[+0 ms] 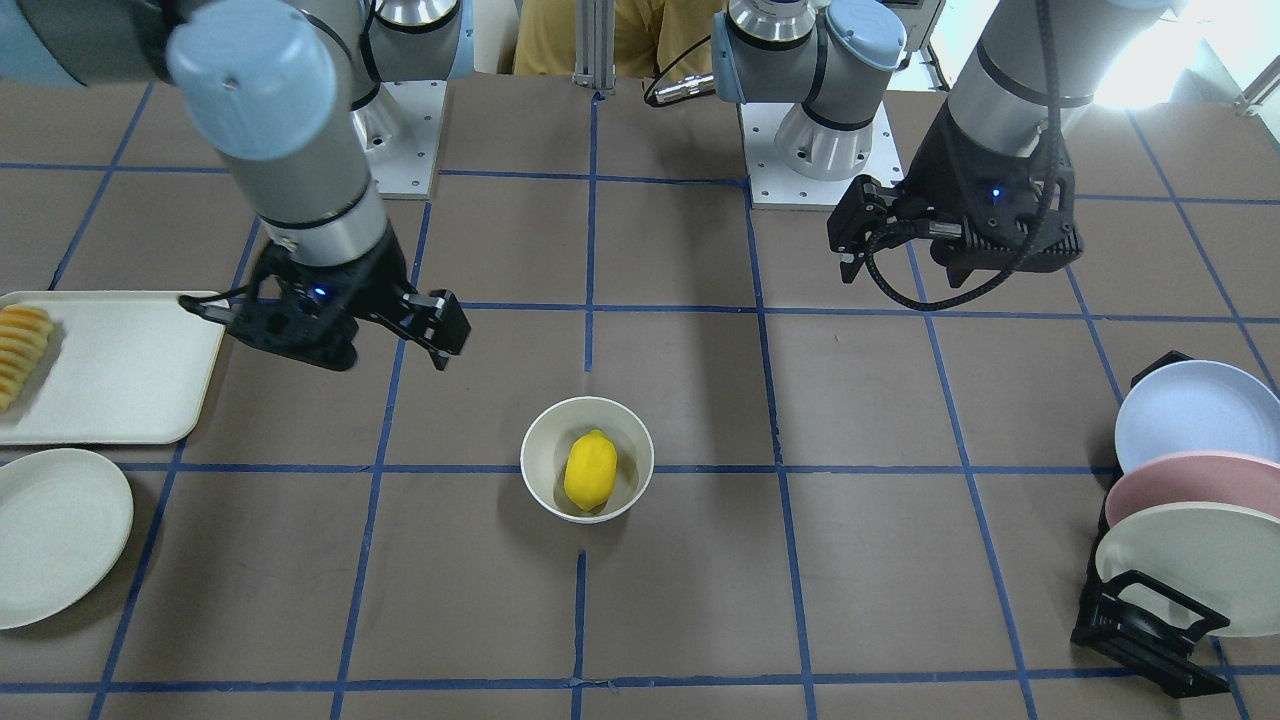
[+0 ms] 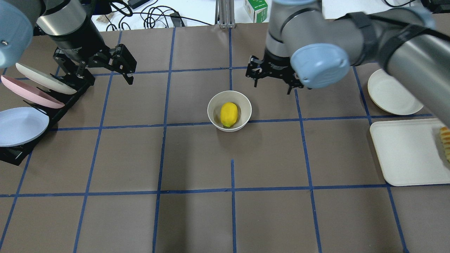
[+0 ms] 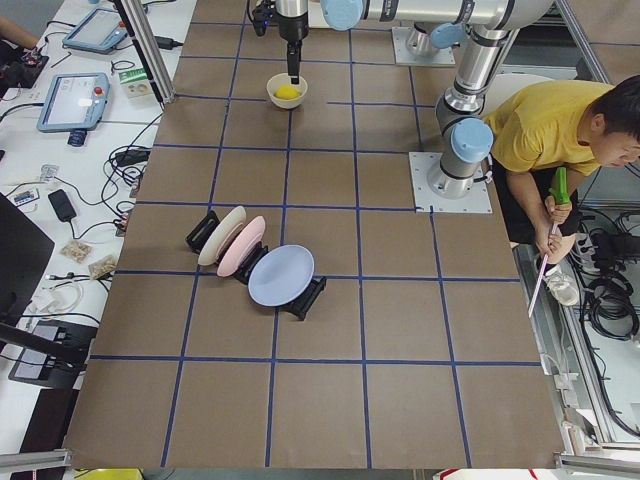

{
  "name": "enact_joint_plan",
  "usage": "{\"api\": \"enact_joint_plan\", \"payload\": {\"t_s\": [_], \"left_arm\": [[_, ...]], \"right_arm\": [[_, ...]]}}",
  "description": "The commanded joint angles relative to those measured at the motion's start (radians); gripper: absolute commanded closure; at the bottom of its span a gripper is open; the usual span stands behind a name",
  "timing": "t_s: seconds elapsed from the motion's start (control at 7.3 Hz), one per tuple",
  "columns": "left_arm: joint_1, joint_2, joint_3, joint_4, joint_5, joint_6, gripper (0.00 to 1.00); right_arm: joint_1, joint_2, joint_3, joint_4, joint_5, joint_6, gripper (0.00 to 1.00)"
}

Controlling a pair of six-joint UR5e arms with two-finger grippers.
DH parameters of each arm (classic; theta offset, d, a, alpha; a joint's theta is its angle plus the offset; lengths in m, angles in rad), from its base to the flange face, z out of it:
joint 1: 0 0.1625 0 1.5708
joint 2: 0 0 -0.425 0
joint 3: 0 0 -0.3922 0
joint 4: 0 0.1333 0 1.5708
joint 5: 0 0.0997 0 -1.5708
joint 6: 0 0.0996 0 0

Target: Place bowl and put lemon in it

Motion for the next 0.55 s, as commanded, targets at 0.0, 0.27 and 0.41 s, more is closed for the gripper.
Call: {"api": "enact_joint_plan", "payload": {"t_s": [0.0,0.27,0.41], "left_arm": [[-0.007,0.001,0.000,-0.018,0.002,-0.001,0.00],[-0.007,0.002,0.000,-0.016,0.002,-0.002,0.00],[-0.007,-0.005,0.000,-0.016,0.002,-0.007,0.00]], "right_arm": [[-0.083,-0.130,0.007,0.076,-0.007,-0.101,0.00],[-0.083,-0.177,0.012,0.084,0.015,-0.106,0.00],[-0.083,-0.178,0.015,0.086,0.024,-0.106,0.00]]}}
